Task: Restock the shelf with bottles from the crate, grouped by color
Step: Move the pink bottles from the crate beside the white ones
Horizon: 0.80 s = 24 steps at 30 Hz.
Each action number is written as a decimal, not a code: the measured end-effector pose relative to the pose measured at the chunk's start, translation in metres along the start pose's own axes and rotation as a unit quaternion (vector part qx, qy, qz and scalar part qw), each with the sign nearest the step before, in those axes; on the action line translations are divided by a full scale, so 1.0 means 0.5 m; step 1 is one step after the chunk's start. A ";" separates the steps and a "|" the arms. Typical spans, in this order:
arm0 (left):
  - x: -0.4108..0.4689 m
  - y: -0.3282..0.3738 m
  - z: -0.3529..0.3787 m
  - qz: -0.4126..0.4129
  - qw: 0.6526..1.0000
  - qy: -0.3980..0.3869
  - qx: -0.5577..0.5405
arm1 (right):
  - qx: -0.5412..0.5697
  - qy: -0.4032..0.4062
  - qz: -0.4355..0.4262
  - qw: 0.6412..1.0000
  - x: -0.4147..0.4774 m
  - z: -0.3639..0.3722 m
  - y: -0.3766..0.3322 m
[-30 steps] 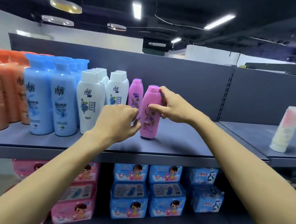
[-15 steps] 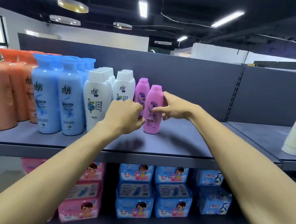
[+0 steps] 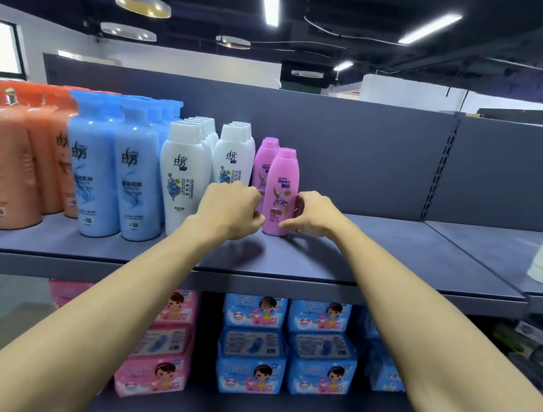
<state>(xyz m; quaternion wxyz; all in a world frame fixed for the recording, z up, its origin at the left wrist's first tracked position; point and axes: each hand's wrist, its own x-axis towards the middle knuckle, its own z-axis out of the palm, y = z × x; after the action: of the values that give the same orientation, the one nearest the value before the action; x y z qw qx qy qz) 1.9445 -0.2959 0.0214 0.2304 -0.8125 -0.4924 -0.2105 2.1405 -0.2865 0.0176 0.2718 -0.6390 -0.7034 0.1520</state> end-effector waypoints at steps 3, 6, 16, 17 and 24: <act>-0.002 -0.009 -0.001 -0.004 1.000 -0.012 0.008 | 0.001 0.013 0.012 1.000 0.014 0.017 -0.004; -0.004 -0.016 -0.006 -0.010 1.000 -0.016 0.010 | 0.006 0.029 0.019 0.999 0.027 0.032 -0.010; -0.025 -0.037 -0.001 -0.025 0.999 -0.035 -0.007 | 0.001 0.057 0.031 0.998 0.080 0.074 -0.011; -0.024 -0.039 -0.002 -0.033 0.999 -0.032 -0.024 | 0.000 0.059 0.034 0.998 0.084 0.076 -0.011; -0.008 -0.024 -0.008 -0.049 0.996 -0.036 -0.064 | 0.011 0.072 0.048 0.996 0.105 0.083 -0.014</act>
<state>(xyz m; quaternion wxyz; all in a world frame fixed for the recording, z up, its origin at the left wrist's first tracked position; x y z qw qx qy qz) 1.9316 -0.2960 0.0242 0.1494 -0.8077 -0.5247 -0.2237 2.1089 -0.2302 -0.0022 0.3206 -0.6786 -0.6486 0.1265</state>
